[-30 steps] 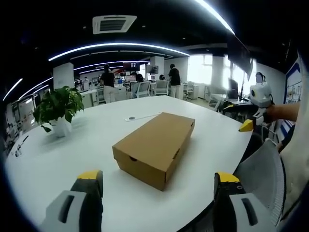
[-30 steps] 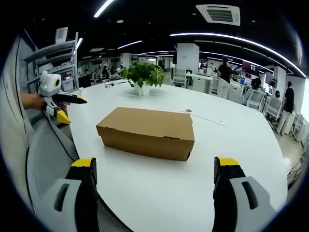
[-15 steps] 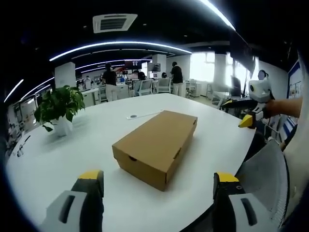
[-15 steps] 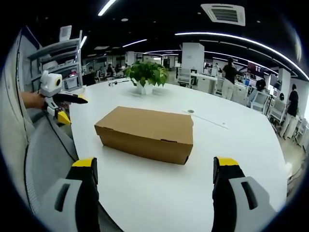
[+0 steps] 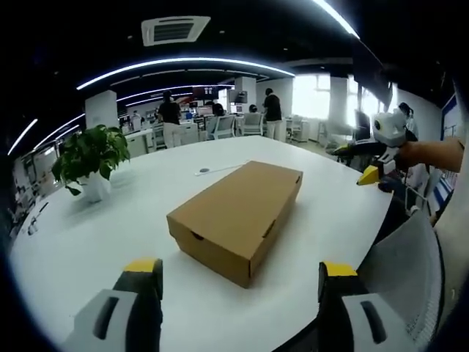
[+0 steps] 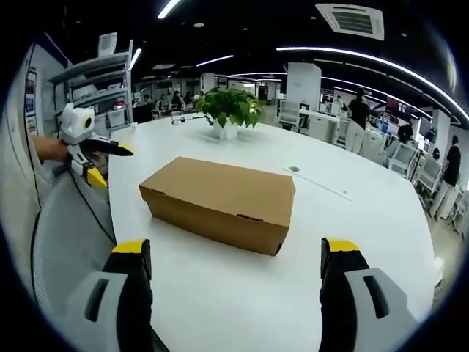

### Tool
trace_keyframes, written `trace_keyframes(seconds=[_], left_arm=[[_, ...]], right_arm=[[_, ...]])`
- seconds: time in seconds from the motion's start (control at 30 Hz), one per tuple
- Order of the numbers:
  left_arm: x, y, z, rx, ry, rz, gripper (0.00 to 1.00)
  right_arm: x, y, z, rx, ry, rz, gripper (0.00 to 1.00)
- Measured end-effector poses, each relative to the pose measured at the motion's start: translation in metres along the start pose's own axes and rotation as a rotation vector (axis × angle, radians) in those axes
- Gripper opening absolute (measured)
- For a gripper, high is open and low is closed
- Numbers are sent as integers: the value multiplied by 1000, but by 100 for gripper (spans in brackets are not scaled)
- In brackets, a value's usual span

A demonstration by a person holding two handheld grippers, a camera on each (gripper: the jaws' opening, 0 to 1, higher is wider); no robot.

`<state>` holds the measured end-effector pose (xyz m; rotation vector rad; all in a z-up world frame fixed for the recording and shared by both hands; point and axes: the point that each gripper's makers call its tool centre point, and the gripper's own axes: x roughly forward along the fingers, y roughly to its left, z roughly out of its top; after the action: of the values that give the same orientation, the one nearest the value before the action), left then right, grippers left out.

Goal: Operate the shoe box by opening the lid, removing the specified soft item, and placing it in the target area until the item is outside and the box remains undamaged.

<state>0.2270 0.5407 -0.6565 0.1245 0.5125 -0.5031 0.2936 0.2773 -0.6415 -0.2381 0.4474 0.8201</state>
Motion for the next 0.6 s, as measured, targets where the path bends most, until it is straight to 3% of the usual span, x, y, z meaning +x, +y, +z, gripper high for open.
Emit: trace_keyframes(seconds=[0.6], left_arm=[[30,0,-6,0,31,22,79]], right_arm=[[36,-22,-5,-89,34,83,80]])
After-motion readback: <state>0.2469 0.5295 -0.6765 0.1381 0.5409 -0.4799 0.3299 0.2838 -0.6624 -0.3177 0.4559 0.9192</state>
